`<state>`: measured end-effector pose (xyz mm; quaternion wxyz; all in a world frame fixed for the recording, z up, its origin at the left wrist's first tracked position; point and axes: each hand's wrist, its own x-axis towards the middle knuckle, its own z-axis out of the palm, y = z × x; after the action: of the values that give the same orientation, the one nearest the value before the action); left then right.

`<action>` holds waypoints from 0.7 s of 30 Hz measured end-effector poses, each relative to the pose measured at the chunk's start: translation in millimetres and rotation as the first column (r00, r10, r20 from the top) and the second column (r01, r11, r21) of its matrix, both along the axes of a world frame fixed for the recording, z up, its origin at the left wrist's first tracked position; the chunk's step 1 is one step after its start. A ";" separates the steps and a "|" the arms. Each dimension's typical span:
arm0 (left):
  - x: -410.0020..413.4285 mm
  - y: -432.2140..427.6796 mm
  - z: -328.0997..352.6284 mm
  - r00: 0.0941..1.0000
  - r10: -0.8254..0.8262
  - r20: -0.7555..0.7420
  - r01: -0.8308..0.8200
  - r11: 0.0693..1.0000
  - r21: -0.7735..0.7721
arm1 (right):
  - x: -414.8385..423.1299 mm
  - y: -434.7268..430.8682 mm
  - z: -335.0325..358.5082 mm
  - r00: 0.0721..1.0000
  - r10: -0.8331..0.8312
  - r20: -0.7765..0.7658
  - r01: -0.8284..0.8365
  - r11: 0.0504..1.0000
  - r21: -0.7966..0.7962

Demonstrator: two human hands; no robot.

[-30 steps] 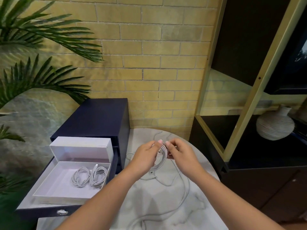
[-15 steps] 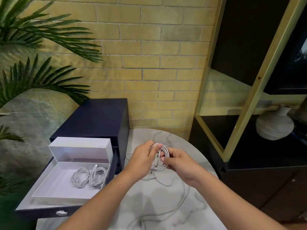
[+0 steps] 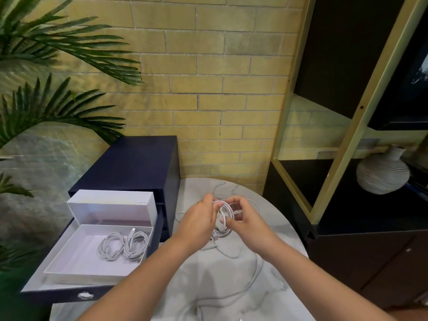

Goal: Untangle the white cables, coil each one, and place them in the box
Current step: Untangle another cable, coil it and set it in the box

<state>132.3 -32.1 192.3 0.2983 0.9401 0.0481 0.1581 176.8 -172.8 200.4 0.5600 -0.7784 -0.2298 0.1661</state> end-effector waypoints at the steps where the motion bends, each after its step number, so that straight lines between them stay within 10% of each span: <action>1: 0.7 0.0 0.3 1.000 0.017 0.001 -0.017 1.000 0.016 | -2.3 -0.2 -2.0 0.989 -0.042 0.143 0.048 0.998 -0.041; 4: 2.2 -0.8 0.6 0.998 0.057 0.004 -0.057 0.998 0.031 | -8.3 -1.4 -6.5 0.866 -0.070 0.495 0.141 0.984 -0.108; 8: 4.4 -1.6 -2.1 0.992 0.121 0.020 -0.122 0.991 0.046 | -11.1 -1.0 -4.2 0.816 0.032 0.577 0.107 0.973 -0.206; 14: 3.6 2.4 -4.0 0.989 0.136 0.050 -0.136 0.991 -0.005 | -11.2 1.2 3.7 0.993 0.048 0.109 -0.037 0.994 -0.101; 17: -0.9 4.9 -7.8 0.995 0.071 0.070 -0.065 0.994 -0.087 | -8.6 -1.6 8.9 0.948 0.099 -0.304 -0.057 0.988 0.144; 21: -5.6 8.3 -14.6 0.998 0.045 0.046 -0.044 0.999 -0.016 | -0.1 -6.8 15.1 0.889 0.132 -0.438 -0.042 0.977 0.209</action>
<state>126.7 -23.8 177.7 0.3029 0.9325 0.0635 0.1861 176.7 -179.7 215.5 0.6629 -0.6494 -0.1441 0.3435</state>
